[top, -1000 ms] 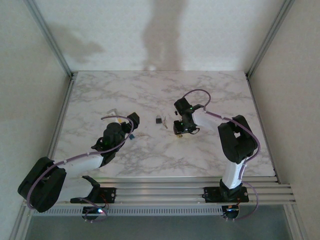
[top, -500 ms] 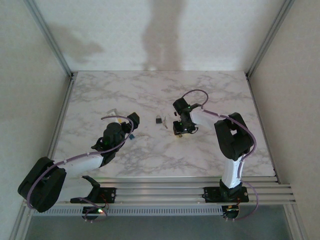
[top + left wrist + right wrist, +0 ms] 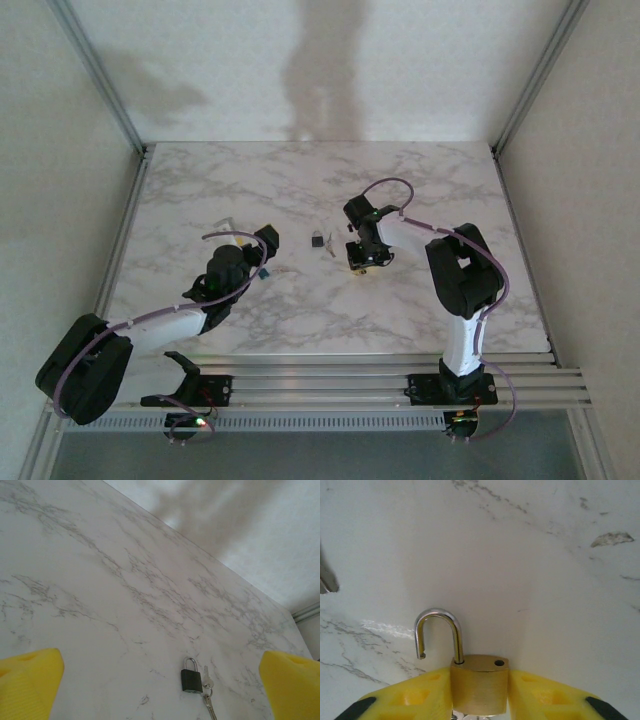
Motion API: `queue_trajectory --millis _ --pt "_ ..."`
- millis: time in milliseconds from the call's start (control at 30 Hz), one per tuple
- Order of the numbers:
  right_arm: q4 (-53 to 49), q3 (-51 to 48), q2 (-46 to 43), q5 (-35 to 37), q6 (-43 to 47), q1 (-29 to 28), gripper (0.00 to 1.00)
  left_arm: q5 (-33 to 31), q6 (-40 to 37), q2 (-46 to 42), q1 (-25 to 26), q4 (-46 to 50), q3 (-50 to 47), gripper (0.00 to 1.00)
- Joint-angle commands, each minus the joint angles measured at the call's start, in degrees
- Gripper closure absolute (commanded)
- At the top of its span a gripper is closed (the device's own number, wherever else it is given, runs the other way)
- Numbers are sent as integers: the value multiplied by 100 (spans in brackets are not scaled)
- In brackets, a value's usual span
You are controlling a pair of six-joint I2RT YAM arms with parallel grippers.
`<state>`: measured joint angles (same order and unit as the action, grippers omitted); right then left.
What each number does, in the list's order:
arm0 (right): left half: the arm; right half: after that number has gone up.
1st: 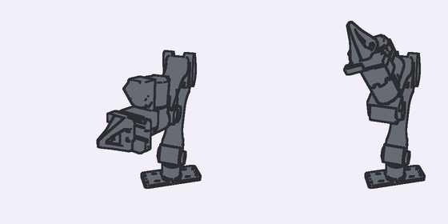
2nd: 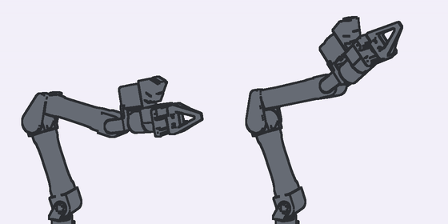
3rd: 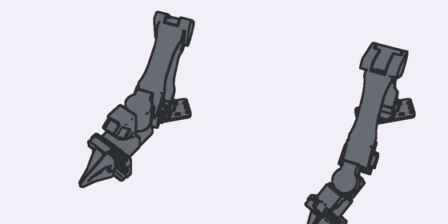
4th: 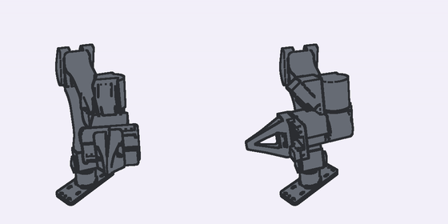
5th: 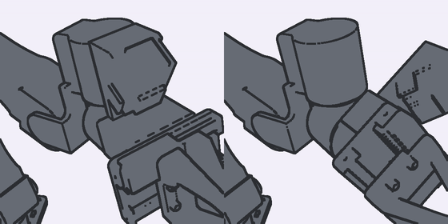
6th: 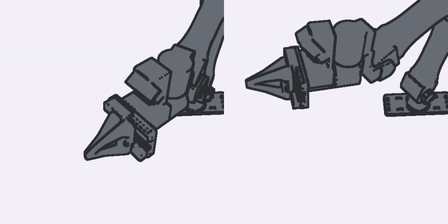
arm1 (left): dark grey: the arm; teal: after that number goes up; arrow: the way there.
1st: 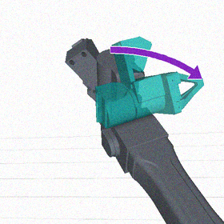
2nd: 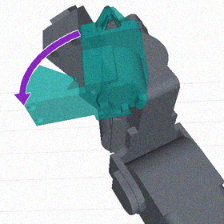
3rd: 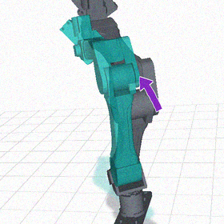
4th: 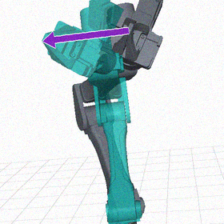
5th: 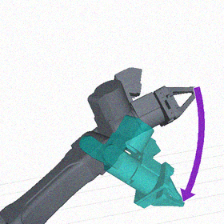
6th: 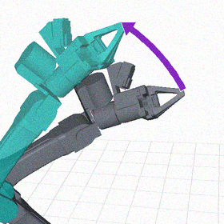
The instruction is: Lock with the key
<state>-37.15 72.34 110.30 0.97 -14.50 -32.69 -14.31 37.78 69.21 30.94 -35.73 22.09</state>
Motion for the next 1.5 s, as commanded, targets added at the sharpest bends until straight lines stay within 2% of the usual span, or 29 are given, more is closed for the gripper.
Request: queue_trajectory --millis 0,167,333,500,733,933,1100,1233,1467 --pt "173 0 330 -51 42 -89 68 48 76 -15 36 74 155 1" --pt "168 -28 232 -49 58 -89 71 72 80 -13 28 83 162 0" --pt "324 -174 -169 -490 48 -89 71 133 83 -11 35 66 164 0" --pt "333 -236 -466 -624 66 -97 72 187 95 1 37 35 156 0" --pt "629 -467 -827 -1095 87 -92 73 519 173 22 32 6 173 0" --pt "945 -675 -1085 -1574 114 -93 73 1339 236 154 34 -376 156 0" --pt "1250 -888 -1371 -2002 113 -101 73 2627 455 578 24 -941 254 1" --pt "1463 -1035 -1557 -2269 138 -130 73 3569 820 1081 22 -1510 346 7" --pt "1537 -1047 -1611 -2378 297 -351 73 4229 1322 1703 17 -2092 463 17"
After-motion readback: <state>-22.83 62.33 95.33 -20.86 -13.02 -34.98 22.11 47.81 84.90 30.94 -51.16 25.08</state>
